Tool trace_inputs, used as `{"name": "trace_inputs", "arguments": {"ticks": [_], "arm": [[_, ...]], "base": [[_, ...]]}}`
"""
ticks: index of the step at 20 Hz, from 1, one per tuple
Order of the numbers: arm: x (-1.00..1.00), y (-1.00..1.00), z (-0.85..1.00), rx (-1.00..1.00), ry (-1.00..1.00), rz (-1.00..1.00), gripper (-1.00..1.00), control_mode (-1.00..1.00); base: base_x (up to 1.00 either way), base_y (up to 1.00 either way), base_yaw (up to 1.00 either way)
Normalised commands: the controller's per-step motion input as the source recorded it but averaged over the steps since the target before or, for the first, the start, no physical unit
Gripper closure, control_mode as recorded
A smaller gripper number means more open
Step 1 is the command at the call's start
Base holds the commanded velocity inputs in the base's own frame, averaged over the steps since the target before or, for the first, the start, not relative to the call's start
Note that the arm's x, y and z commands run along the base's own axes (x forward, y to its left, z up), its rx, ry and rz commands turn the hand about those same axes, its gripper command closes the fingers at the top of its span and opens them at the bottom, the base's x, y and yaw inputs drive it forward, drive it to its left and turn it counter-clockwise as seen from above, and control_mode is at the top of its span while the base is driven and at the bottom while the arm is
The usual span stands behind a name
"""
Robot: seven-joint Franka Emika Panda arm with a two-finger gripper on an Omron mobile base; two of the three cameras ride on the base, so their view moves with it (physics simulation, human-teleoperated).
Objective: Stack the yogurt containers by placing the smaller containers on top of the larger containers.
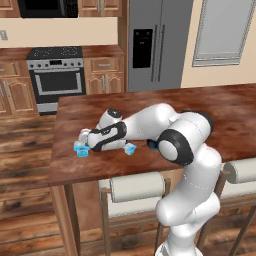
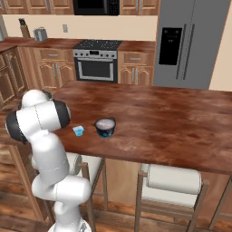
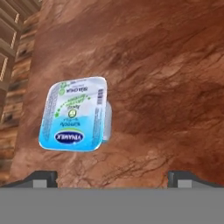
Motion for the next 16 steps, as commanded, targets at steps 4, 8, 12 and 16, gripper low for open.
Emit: {"name": "trace_inputs", "arguments": {"ticks": [4, 8, 12, 16], "arm": [[0.27, 0.16, -0.13, 0.00, 0.00, 0.00, -1.00, -1.00], [0.24, 0.23, -0.11, 0.00, 0.00, -0.01, -1.00, -1.00], [0.23, 0.30, -0.08, 0.00, 0.00, -0.03, -1.00, -1.00], [0.09, 0.05, -0.02, -0.01, 0.00, -0.02, -1.00, -1.00]], "base": [[0.00, 0.00, 0.00], [0.00, 0.00, 0.00], [0.00, 0.00, 0.00], [0.00, 0.00, 0.00]]}}
